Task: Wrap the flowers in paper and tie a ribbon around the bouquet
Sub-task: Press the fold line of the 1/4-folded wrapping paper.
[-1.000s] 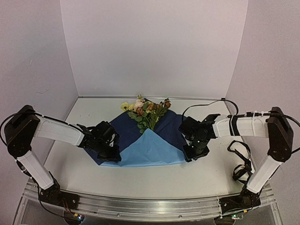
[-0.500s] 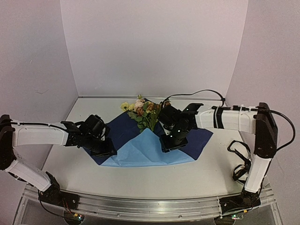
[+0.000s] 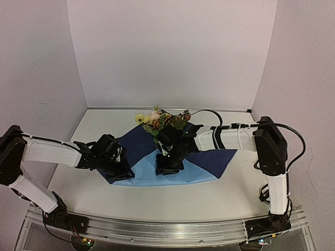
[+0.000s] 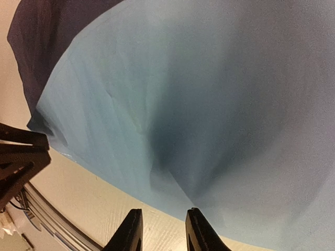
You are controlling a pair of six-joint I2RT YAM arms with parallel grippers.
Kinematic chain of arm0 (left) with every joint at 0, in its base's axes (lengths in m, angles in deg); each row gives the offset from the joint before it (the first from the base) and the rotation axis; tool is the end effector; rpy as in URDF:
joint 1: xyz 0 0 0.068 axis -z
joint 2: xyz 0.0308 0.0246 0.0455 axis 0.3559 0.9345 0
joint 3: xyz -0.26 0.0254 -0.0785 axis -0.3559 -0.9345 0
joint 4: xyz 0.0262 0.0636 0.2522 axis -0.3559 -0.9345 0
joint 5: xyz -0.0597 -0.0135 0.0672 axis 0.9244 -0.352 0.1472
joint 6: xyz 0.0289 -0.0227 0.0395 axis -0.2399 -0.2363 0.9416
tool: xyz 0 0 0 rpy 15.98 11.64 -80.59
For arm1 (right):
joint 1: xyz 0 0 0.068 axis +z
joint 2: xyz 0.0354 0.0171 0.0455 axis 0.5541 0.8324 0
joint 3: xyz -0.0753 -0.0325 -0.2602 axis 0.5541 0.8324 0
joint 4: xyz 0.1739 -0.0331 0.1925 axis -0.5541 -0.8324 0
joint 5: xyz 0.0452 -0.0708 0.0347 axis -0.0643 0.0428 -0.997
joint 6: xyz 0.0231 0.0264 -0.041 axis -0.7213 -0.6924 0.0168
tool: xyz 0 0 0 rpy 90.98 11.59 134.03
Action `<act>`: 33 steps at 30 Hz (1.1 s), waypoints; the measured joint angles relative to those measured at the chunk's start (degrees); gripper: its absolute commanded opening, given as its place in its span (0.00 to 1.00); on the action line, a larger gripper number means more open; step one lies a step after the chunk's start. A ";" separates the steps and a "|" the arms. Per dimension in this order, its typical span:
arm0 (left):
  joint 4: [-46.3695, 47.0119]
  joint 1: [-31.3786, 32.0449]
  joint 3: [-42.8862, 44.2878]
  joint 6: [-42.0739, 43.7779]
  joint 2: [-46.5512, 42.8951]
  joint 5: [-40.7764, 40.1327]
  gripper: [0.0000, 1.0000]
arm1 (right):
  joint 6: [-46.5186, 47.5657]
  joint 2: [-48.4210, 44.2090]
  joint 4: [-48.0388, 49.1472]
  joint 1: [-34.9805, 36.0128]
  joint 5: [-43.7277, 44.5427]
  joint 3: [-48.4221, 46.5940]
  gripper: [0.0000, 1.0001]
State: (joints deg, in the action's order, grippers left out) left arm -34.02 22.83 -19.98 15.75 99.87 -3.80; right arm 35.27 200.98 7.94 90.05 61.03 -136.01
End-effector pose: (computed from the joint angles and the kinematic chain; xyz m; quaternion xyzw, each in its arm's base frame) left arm 0.1860 -0.1895 0.1588 0.0092 0.9483 -0.2918 0.1245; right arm 0.2406 0.3803 0.1791 -0.1814 0.9426 0.2735 0.0623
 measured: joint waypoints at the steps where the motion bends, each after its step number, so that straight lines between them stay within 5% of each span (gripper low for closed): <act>1: 0.51 0.00 -0.35 0.00 0.52 0.15 0.18 | -0.72 0.43 0.84 0.00 -0.54 0.00 0.27; 18: 5.85 0.02 -6.31 -2.32 2.30 -0.77 0.15 | -4.33 3.31 5.33 -0.07 -1.92 2.51 0.24; 33: -5.54 -0.62 -8.59 -8.78 -5.51 -11.12 0.21 | -4.33 3.73 6.15 -0.11 -1.88 3.37 0.25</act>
State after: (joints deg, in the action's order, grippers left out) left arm -39.56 22.21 -28.57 6.96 94.36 -14.91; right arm 30.95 204.70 14.09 89.94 59.16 -132.65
